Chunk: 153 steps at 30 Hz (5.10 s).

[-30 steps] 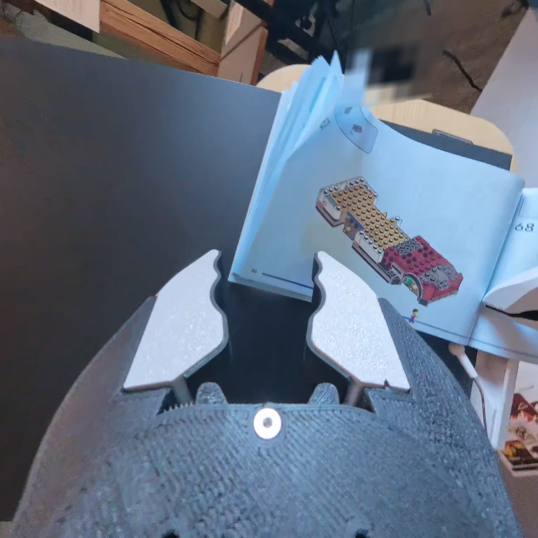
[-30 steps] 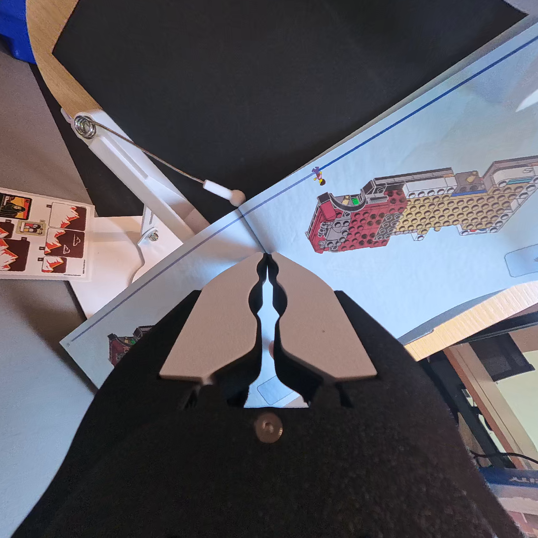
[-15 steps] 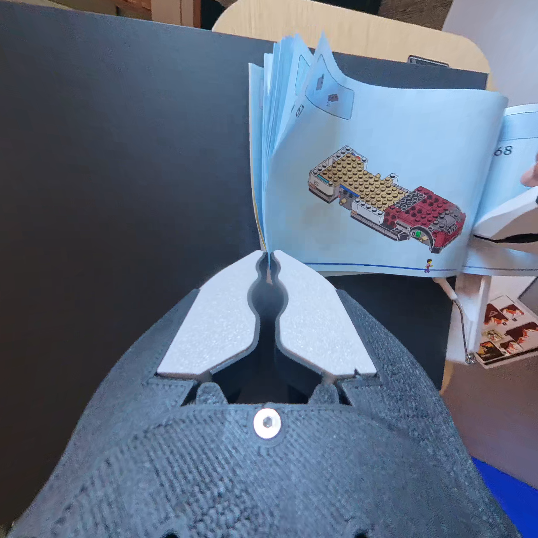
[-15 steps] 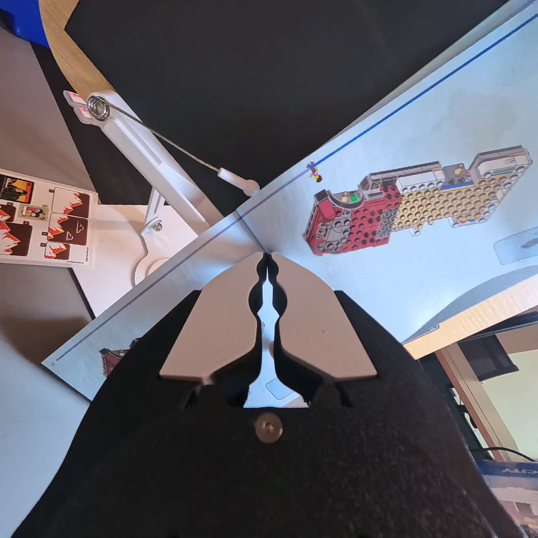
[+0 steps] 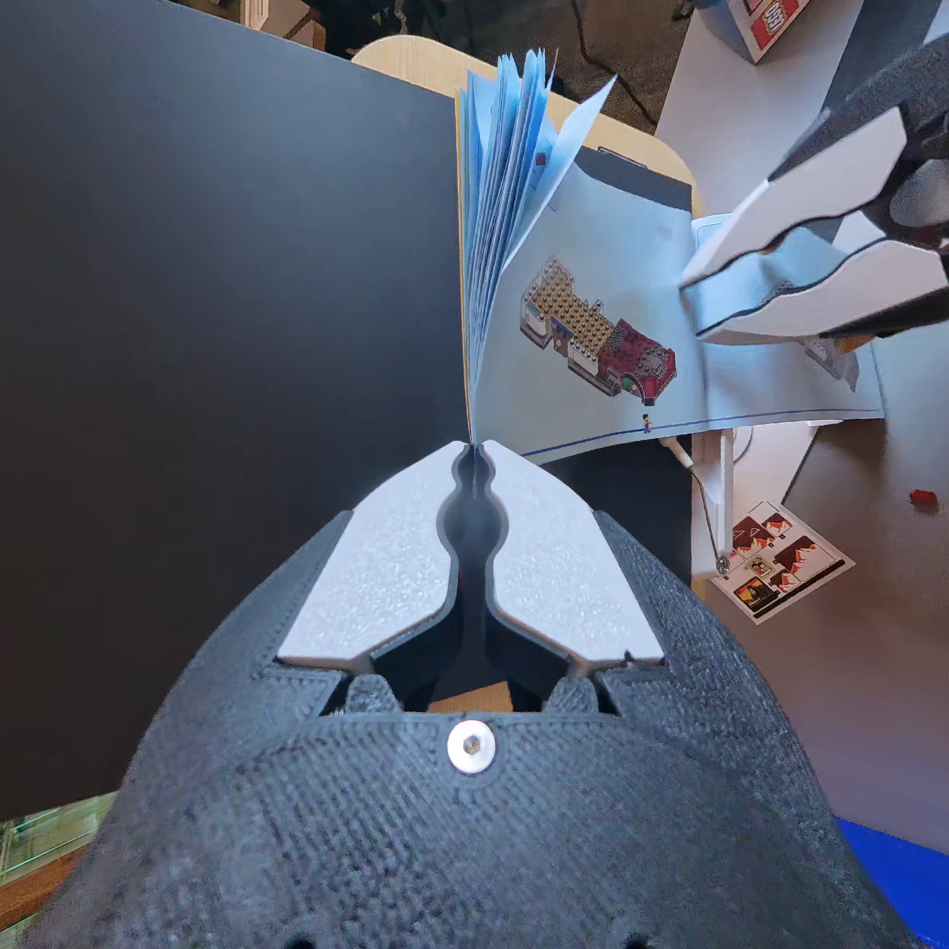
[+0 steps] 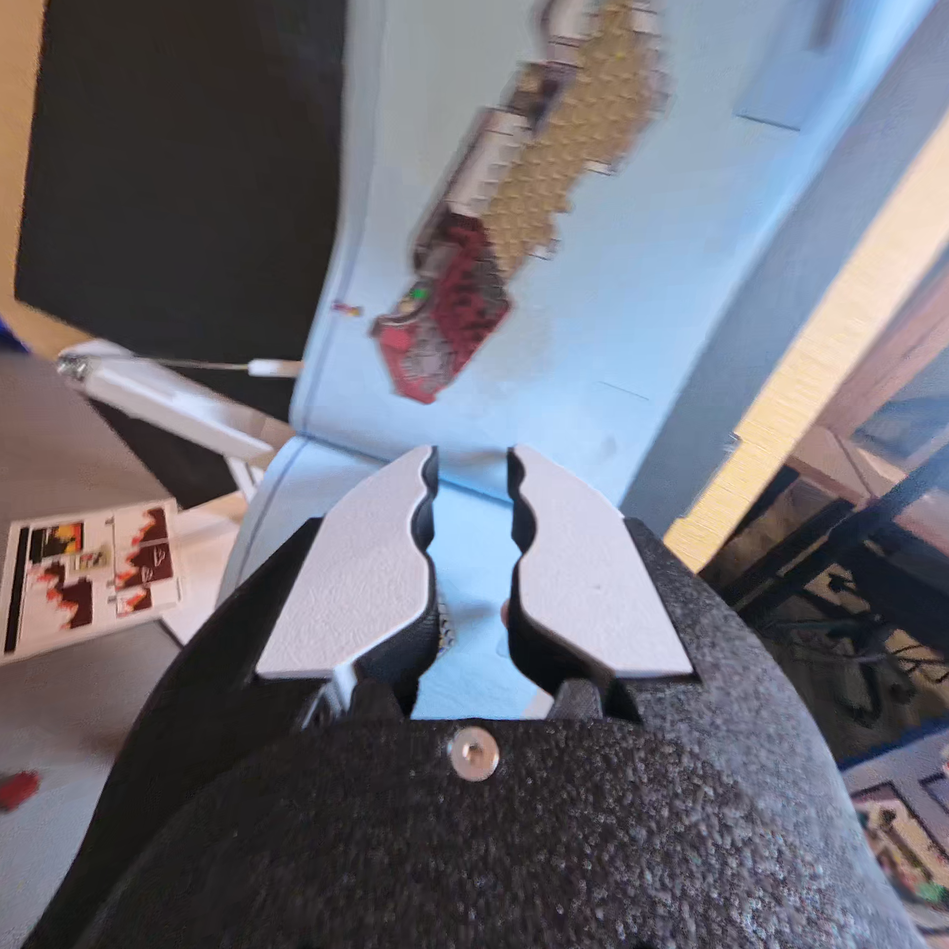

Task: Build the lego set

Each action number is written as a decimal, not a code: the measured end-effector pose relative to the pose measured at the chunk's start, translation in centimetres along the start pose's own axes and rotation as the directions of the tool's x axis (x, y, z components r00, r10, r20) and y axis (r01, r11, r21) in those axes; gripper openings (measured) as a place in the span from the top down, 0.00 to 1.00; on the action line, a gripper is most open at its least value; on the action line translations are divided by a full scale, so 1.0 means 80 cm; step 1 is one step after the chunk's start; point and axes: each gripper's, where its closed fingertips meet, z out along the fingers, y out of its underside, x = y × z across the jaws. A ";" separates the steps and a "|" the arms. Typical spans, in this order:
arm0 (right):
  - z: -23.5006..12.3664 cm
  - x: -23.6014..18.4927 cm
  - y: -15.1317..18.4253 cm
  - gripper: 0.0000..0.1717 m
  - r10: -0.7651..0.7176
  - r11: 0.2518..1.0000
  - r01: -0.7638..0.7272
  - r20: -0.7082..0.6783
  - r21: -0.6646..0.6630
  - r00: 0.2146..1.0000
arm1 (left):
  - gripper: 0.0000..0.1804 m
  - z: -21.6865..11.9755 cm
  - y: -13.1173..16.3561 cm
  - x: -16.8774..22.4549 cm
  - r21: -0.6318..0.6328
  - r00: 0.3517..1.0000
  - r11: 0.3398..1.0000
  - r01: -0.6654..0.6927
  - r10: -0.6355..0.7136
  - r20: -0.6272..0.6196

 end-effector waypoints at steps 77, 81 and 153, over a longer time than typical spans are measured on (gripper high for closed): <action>-0.183 -0.213 -0.047 0.47 0.373 0.903 -0.409 0.717 -0.134 0.590 | 0.99 -0.156 -0.012 0.077 0.245 0.973 0.942 0.229 -0.231 -0.018; -0.167 -0.193 -0.018 0.81 0.302 0.952 -0.273 0.589 -0.141 0.750 | 0.99 -0.155 -0.009 0.076 0.252 0.963 0.929 0.269 -0.266 -0.049; 0.037 -0.054 -0.043 0.94 -0.520 0.812 0.546 0.169 -0.209 0.837 | 0.89 0.010 0.204 0.117 0.288 0.461 0.384 0.877 -0.841 -0.283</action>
